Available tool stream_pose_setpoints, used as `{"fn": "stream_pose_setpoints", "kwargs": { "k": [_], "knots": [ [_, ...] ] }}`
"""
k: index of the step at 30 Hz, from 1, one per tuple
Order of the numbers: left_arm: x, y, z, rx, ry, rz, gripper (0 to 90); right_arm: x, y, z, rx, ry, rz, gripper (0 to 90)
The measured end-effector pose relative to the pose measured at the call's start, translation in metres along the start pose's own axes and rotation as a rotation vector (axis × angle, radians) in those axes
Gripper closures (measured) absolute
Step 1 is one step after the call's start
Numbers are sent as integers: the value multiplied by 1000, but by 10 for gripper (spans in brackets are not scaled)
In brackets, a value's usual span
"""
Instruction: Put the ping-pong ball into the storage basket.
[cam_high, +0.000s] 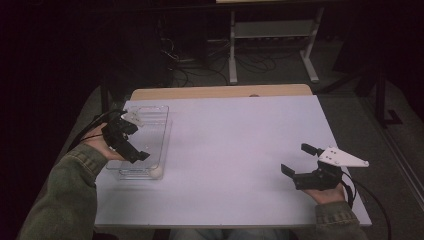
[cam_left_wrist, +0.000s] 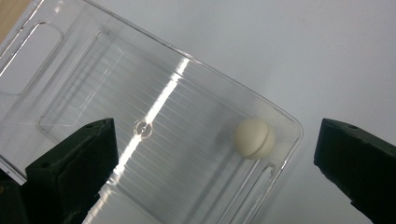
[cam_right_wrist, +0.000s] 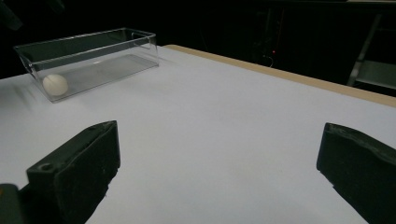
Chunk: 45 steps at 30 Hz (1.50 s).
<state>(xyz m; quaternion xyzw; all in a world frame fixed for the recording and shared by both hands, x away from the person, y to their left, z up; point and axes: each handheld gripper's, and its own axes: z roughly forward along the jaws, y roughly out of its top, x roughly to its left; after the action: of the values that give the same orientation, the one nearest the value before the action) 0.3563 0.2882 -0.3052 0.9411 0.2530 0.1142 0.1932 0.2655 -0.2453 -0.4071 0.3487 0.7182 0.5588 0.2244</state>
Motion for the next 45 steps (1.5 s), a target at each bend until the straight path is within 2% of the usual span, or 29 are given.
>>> {"fn": "stream_pose_setpoints", "kwargs": {
  "k": [9,16,20,36,40,42,45],
  "knots": [
    [-5,-13,-11,-91,43,-25,0,0,0,0,1,-1,2,0],
    [-8,-24,-15,-147,58,-51,0,0,0,0,1,0,0,0],
    [-12,-32,-17,-201,78,-67,0,0,0,0,2,0,0,0],
    [-24,-58,-15,-353,129,-135,0,1,0,0,2,-1,1,0],
    [-27,-68,-12,-404,139,-166,0,1,0,0,1,-1,1,0],
    [-27,-74,-10,-436,131,-189,0,1,0,0,1,-1,2,0],
    [-28,-83,-5,-454,136,-208,0,1,0,0,1,0,1,0]
  ]
}}
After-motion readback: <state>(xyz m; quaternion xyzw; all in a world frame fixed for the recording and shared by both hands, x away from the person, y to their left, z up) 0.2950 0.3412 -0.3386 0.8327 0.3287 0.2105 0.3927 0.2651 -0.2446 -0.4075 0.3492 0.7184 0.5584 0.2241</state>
